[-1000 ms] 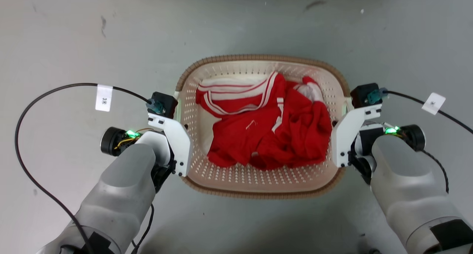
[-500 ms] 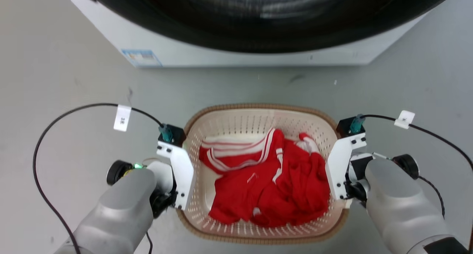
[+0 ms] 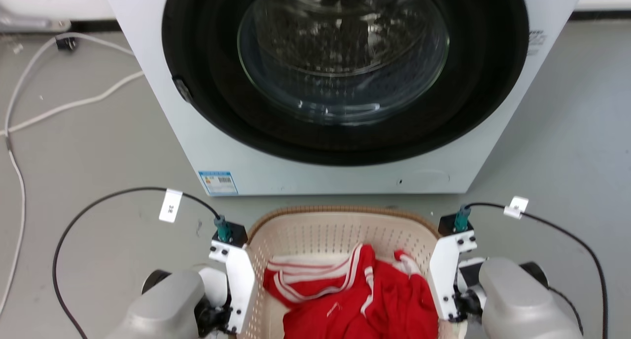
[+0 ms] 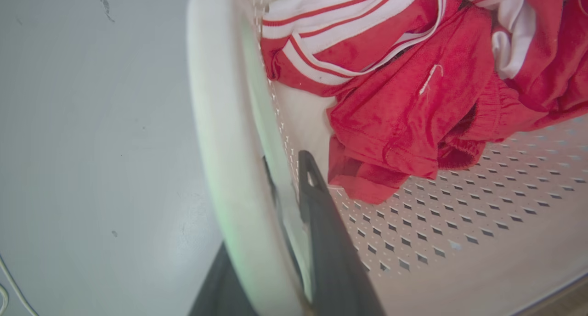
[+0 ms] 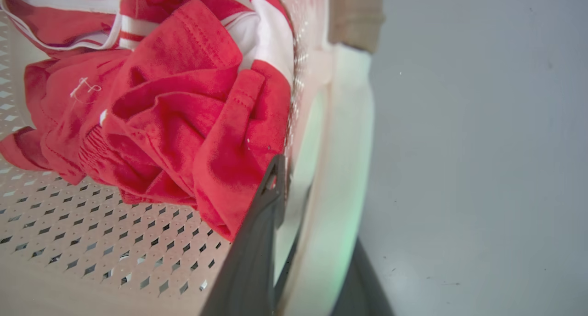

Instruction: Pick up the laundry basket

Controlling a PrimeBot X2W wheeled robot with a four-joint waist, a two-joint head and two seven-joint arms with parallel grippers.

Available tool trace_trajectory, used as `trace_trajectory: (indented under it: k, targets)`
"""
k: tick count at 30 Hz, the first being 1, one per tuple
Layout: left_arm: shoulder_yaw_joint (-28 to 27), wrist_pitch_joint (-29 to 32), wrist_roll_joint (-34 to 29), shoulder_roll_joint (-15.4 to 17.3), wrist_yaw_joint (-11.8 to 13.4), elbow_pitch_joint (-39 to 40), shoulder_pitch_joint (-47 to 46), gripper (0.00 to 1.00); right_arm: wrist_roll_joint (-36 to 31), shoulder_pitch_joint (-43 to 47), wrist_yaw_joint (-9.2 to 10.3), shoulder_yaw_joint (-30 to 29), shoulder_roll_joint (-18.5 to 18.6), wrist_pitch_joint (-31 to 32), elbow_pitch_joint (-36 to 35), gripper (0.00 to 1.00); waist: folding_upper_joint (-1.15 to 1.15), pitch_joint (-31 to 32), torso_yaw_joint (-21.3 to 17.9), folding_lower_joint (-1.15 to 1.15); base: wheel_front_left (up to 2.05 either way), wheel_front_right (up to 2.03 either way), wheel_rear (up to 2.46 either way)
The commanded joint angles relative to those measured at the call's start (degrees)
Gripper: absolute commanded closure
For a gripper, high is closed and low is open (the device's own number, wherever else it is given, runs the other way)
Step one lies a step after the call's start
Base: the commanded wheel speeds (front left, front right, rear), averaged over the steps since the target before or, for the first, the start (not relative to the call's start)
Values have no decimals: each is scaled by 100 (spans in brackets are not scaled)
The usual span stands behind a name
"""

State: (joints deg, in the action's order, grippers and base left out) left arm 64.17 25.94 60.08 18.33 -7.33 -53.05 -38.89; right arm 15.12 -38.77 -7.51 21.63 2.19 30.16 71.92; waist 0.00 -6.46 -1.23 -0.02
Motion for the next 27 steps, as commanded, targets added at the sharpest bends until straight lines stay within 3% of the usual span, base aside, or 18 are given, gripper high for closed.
trace_trajectory:
  k: [1, 11, 27]
  targets:
    - [78, 52, 10, 158, -16, -12, 99, 100, -22, 165, 4, 110, 124, 103, 11, 100, 0, 233, 2, 2, 0, 0, 0]
    - [455, 268, 353, 165, -17, 75, 427, 100, 333, 445, 2, 543, 121, 539, -196, 100, 0, 657, -61, 2, 0, 0, 0]
    - [764, 597, 621, 125, -25, 150, 575, 100, 485, 556, 3, 662, 116, 706, -46, 100, 0, 946, -90, 2, 0, 0, 0]
